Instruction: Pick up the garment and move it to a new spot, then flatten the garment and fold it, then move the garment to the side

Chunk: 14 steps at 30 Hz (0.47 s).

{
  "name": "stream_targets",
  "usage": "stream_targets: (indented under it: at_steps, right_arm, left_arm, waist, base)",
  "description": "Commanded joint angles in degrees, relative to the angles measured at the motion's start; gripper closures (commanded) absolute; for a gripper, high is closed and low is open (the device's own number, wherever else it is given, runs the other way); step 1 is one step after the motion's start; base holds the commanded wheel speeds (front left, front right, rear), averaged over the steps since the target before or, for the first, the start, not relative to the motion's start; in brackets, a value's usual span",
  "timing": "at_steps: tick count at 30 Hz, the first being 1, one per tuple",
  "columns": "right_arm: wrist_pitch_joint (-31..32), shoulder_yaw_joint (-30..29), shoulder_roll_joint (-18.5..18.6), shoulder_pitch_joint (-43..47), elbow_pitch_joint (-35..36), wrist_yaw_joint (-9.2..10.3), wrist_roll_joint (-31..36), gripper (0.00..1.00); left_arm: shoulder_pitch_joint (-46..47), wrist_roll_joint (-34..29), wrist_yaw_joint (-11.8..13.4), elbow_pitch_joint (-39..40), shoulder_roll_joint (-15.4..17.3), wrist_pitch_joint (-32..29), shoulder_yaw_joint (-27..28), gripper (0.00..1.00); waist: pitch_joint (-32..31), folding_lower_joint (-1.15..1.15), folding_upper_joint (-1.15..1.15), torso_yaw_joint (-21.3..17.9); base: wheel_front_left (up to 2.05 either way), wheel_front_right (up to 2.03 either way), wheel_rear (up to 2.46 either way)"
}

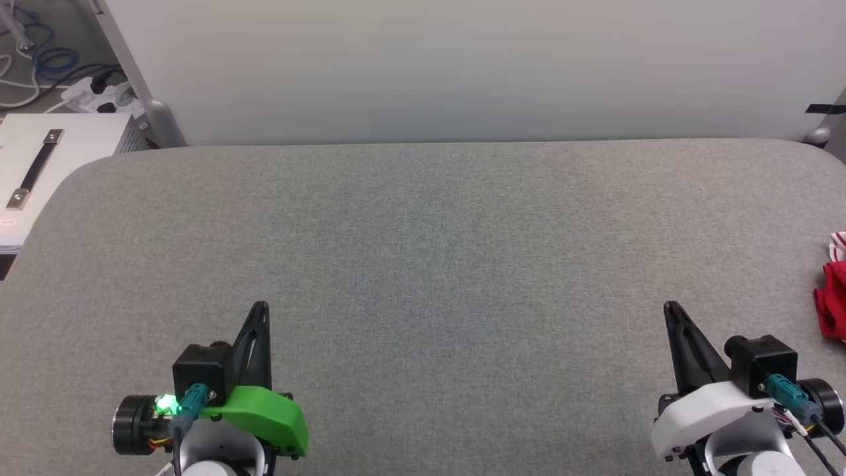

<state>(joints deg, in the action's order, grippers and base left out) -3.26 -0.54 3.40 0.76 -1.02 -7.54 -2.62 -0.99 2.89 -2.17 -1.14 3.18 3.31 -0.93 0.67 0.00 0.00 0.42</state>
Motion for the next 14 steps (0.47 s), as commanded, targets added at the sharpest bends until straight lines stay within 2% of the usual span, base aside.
stream_targets:
  at_steps: [1,14]
  right_arm:
    - [0.3,0.2,-0.3,-0.6,0.5,0.04,0.6,1.0]
    - [1.9,0.4,-0.4,-0.7,0.8,0.05,1.7,1.0]
  left_arm:
    - [0.8,-0.7,0.7,0.4,-0.2,-0.4,0.3,1.0]
    - [0.9,-1.9,1.5,0.8,-0.3,-2.0,0.6,1.0]
  waist:
    - [0.0,0.0,0.0,0.0]
    - [-0.4,0.0,0.0,-0.2]
  base:
    - [0.0,0.0,0.0]
    - [0.0,0.0,0.0]
